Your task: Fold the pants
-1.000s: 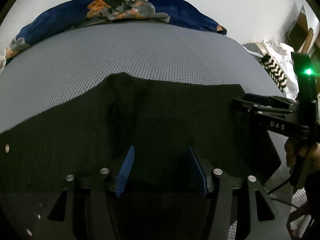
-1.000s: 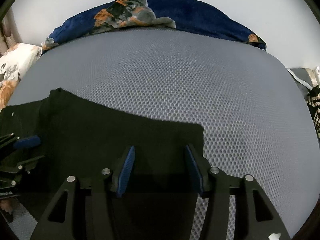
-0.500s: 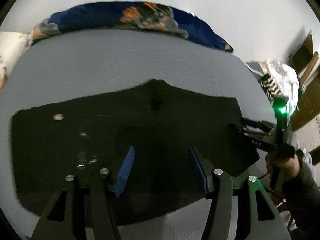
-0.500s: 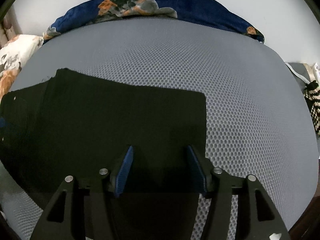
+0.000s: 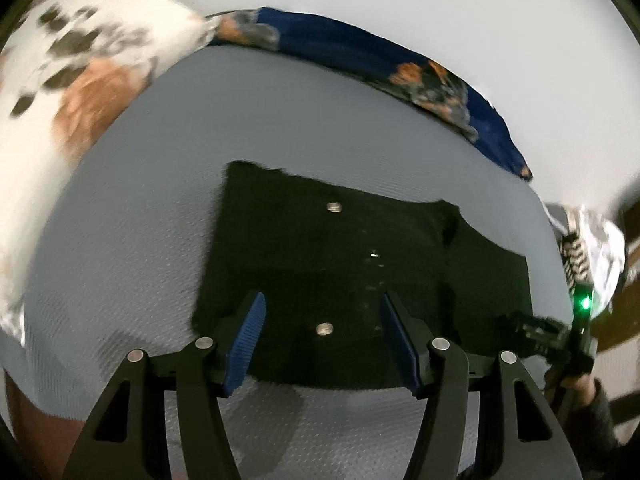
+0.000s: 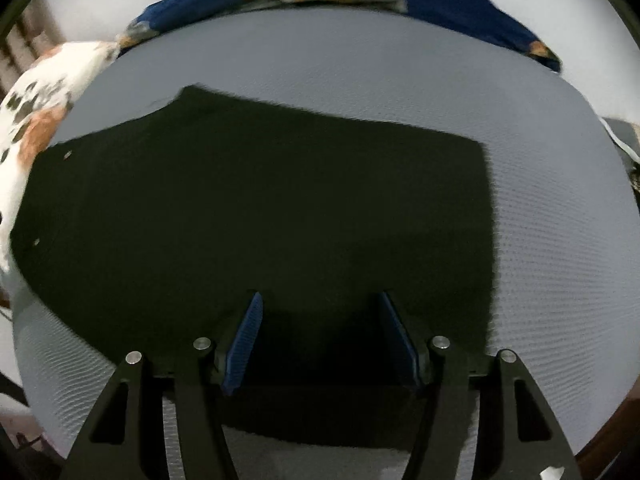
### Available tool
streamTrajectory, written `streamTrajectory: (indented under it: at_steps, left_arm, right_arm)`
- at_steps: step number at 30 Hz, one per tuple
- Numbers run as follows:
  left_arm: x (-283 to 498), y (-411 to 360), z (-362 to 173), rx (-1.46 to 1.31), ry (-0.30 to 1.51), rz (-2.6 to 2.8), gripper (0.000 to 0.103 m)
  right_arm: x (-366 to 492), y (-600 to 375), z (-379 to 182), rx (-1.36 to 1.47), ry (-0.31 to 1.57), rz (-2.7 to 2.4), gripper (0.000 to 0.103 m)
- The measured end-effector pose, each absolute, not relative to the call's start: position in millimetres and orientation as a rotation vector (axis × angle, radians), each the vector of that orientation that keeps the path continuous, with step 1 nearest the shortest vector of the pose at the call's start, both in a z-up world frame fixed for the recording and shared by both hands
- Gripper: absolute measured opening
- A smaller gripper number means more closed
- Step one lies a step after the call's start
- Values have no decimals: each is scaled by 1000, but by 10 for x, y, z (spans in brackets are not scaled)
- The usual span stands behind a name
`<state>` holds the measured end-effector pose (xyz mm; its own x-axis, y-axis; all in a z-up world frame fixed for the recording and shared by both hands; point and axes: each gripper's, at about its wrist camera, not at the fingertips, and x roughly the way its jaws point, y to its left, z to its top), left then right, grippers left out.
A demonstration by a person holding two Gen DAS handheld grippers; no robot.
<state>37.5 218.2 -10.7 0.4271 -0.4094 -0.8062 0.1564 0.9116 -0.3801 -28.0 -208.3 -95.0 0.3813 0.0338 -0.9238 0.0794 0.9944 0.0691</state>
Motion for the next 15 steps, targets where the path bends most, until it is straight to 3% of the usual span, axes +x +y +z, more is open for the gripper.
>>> streamTrajectory:
  at_steps: [7,15]
  left_arm:
    - [308,2580,-270,-366,1135,-349,60]
    - [251,2859,-495,-485,1199,-399,60]
  right_arm:
    - [-157,-1566,-917,137,1211,139,59]
    - [-20,-1274,-898,124,1227,204,66]
